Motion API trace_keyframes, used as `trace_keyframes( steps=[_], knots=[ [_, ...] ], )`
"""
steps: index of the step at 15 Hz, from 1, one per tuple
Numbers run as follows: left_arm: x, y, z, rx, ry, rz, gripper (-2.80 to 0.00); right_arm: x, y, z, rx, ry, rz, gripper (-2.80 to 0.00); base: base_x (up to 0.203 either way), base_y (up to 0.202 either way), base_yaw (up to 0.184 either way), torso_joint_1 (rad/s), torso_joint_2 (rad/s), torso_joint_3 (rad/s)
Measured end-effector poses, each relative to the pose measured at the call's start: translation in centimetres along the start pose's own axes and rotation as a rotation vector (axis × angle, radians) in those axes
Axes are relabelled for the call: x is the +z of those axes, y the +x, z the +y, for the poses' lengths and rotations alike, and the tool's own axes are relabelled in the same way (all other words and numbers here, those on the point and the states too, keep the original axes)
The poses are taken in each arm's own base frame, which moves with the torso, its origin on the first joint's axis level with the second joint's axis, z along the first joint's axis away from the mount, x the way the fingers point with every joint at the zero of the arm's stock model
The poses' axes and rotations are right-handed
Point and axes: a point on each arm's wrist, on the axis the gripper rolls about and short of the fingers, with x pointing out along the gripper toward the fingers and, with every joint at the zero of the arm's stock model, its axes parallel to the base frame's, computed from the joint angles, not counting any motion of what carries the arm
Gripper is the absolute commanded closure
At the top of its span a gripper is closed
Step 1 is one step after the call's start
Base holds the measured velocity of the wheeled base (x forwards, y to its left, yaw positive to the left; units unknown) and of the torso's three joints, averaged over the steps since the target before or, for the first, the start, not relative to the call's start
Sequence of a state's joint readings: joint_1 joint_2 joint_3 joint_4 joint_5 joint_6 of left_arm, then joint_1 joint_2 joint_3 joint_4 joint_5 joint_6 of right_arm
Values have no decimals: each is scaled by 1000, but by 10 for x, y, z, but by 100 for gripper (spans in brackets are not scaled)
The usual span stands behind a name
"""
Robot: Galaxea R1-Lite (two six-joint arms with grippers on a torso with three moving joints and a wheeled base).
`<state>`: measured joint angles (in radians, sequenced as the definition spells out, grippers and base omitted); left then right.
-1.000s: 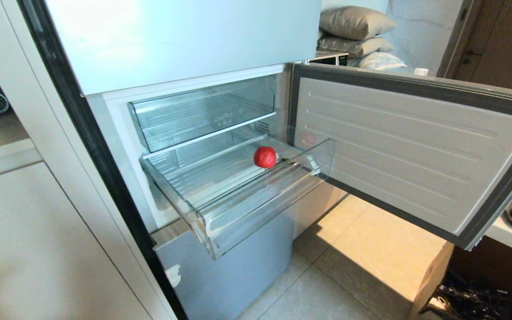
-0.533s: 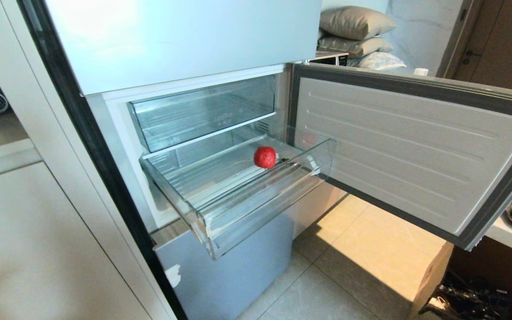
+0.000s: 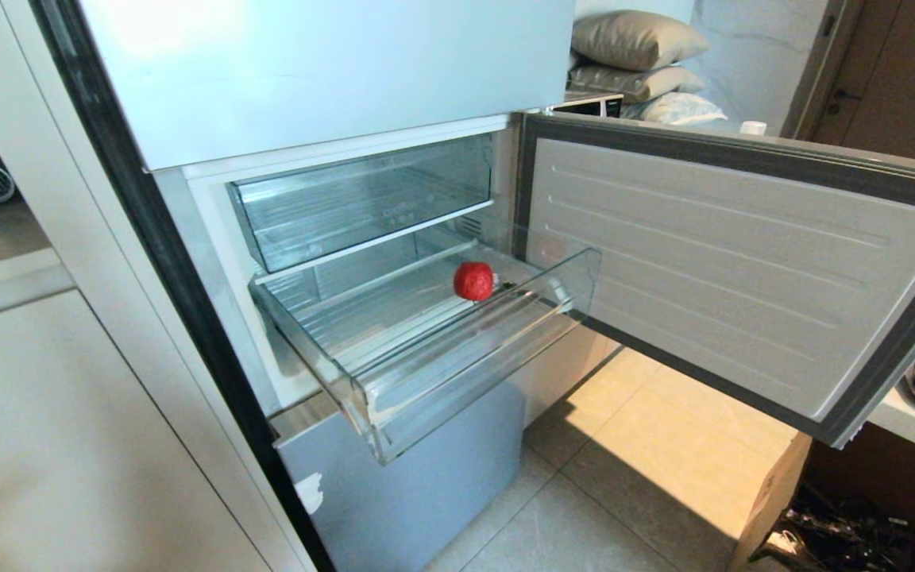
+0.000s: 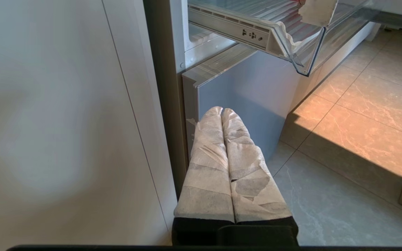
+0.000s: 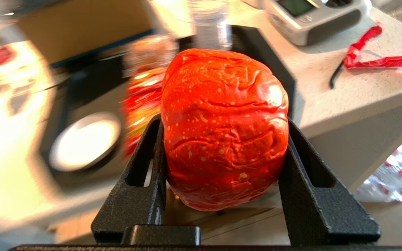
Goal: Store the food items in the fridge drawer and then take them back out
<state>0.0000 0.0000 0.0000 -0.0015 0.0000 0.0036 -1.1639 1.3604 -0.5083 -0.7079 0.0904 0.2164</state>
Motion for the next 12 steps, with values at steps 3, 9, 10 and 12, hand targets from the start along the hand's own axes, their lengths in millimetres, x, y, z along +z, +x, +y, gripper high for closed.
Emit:
trace_keyframes(
  steps=[3,9,10,12],
  knots=[
    [0,0,0,0,0,0,0,-5,68,-25,-53,16,39,0,0,0,0,0,0,0],
    [0,0,0,0,0,0,0,-31,182,-61,-10,34,87,0,0,0,0,0,0,0],
    [0,0,0,0,0,0,0,-36,194,-62,5,33,96,0,0,0,0,0,0,0],
    [0,0,0,0,1,0,0,-49,212,-64,18,34,116,0,0,0,0,0,0,0]
  ],
)
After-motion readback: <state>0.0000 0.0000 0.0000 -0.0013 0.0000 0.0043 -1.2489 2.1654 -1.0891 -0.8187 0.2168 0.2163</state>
